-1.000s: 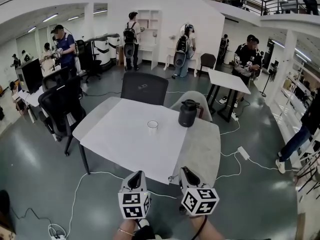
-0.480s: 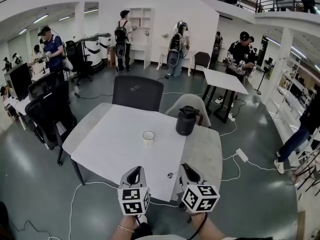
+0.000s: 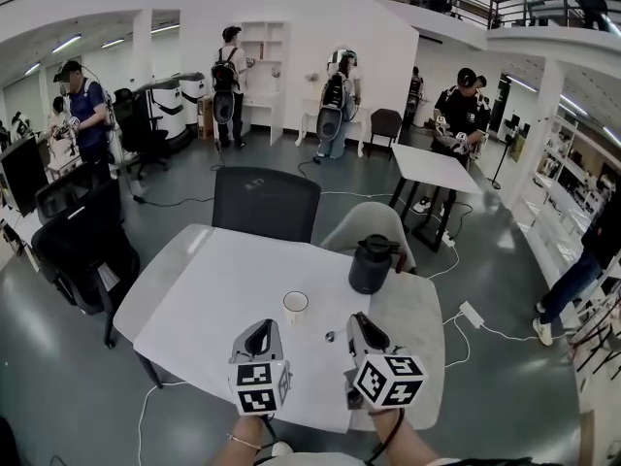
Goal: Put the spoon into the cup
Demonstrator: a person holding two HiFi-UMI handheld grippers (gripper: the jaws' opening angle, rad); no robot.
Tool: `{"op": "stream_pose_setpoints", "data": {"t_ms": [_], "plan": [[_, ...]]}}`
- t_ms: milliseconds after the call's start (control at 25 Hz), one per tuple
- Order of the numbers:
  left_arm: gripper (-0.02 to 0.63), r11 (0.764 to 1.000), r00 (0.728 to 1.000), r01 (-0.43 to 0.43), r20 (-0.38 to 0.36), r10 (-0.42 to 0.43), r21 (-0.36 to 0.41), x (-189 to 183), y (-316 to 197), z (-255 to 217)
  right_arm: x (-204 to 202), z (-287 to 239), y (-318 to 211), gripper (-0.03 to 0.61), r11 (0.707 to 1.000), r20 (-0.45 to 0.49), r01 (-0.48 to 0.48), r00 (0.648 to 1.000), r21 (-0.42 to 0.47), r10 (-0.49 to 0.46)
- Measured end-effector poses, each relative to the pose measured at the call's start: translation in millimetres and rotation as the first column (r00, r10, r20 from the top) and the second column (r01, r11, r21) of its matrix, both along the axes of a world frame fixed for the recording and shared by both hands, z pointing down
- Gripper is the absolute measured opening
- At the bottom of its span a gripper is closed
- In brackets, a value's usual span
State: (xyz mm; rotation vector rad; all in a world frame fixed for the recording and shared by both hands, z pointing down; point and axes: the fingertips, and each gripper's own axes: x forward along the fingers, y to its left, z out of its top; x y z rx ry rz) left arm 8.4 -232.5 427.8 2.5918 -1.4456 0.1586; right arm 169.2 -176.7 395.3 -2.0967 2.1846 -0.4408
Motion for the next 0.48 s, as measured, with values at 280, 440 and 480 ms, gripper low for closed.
{"op": "stream_pose_setpoints", "data": {"t_ms": [280, 440, 480], "plan": [[0.018, 0.999, 1.000, 0.003, 0.006, -0.002, -0.048, -6, -46, 20, 0, 13, -38, 0.064, 1.000, 0.003, -0.020, 1.000, -0.024, 0.020], [0.018, 0.996, 1.000, -0.011, 0.022, 0.013, -0.087, -2, -53, 38, 14, 33, -46, 0.064, 0.996, 0.024, -0.052, 0.998, -0.072, 0.054], [0.018, 0.995, 1.000, -0.009, 0.023, 0.011, -0.096, -1, -54, 42, 17, 38, -49, 0.064, 0.995, 0.031, -0.056, 0.998, -0.084, 0.059]]}}
